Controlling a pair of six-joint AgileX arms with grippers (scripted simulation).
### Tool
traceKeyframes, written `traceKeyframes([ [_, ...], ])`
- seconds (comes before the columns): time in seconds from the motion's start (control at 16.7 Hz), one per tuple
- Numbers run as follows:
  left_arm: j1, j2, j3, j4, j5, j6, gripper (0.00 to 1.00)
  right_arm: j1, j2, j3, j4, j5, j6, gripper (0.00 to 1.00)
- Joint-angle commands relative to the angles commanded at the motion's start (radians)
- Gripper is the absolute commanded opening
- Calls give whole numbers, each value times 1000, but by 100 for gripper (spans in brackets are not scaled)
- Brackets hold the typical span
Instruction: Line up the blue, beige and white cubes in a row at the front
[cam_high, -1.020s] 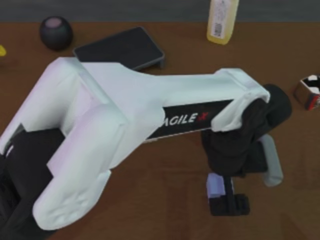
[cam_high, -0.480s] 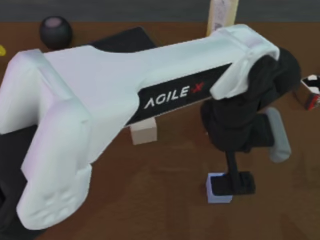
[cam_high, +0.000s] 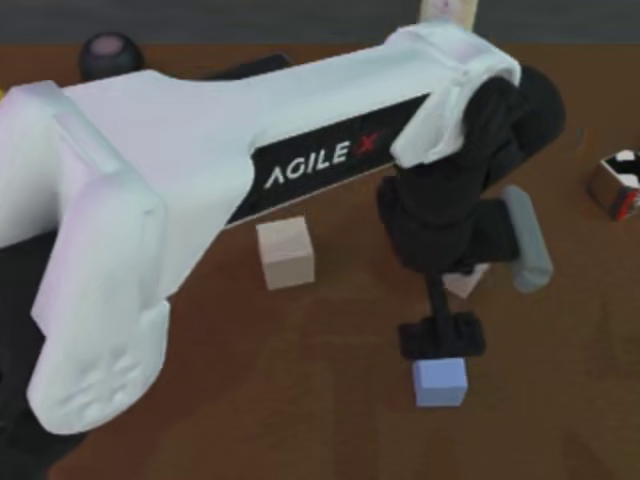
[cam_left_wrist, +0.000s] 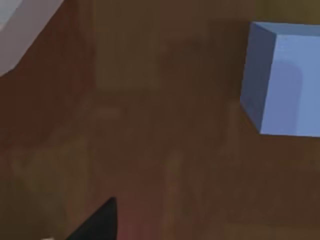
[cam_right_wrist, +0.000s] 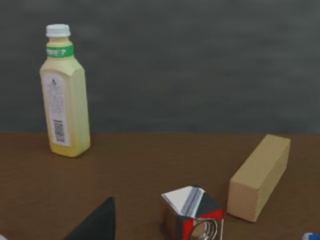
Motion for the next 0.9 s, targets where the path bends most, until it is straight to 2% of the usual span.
traceKeyframes([
  [0.48,326,41,41,-13,-9,172,100,0,0,0,0,0,0,100],
  [0.6,360,45,46,-14,-10,191,100,0,0,0,0,0,0,100],
  [0.9,360,41,40,-10,-10,191,100,0,0,0,0,0,0,100],
])
